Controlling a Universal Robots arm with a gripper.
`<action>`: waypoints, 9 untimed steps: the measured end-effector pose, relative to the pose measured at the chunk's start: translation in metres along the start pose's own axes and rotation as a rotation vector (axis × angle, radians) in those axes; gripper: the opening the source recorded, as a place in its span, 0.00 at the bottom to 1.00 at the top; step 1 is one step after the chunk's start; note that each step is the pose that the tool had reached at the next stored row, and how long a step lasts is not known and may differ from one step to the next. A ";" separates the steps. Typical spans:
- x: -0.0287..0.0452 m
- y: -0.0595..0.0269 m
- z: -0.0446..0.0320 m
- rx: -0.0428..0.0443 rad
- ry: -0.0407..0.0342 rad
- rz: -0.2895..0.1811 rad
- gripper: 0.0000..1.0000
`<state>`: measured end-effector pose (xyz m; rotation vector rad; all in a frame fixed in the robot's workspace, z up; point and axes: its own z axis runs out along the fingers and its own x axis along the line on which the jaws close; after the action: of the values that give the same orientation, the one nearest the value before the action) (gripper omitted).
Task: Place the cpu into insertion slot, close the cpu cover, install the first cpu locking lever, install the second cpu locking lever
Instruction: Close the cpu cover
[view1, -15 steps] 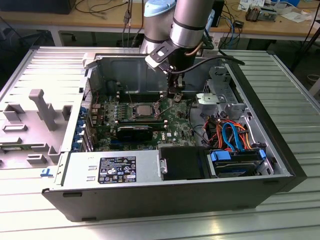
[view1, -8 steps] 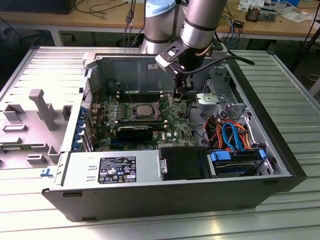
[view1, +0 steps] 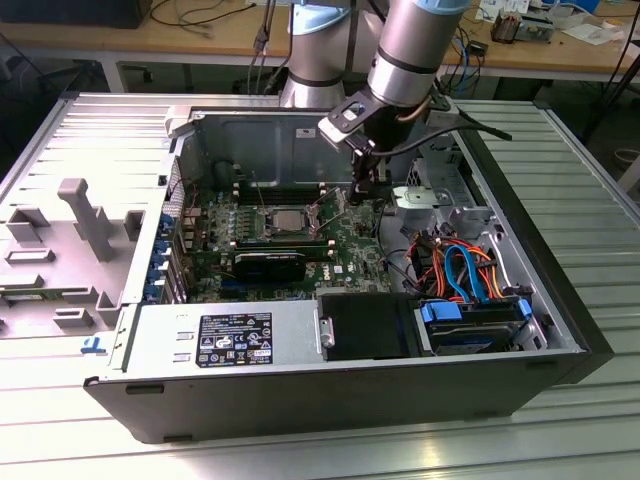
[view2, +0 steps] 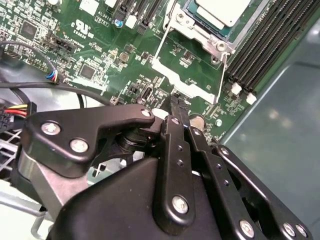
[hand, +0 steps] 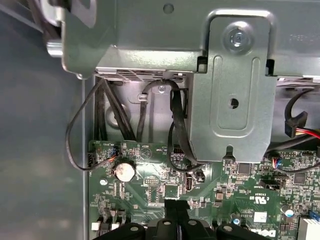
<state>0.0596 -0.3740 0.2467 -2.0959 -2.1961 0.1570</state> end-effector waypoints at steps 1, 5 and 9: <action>0.0001 -0.0008 0.0005 0.0001 -0.0001 -0.001 0.11; 0.0005 -0.0113 0.0029 -0.0001 0.0014 -0.018 0.11; 0.0008 -0.0175 0.0040 -0.0001 0.0013 -0.033 0.11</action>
<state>0.0417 -0.3740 0.2453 -2.0583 -2.2283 0.1528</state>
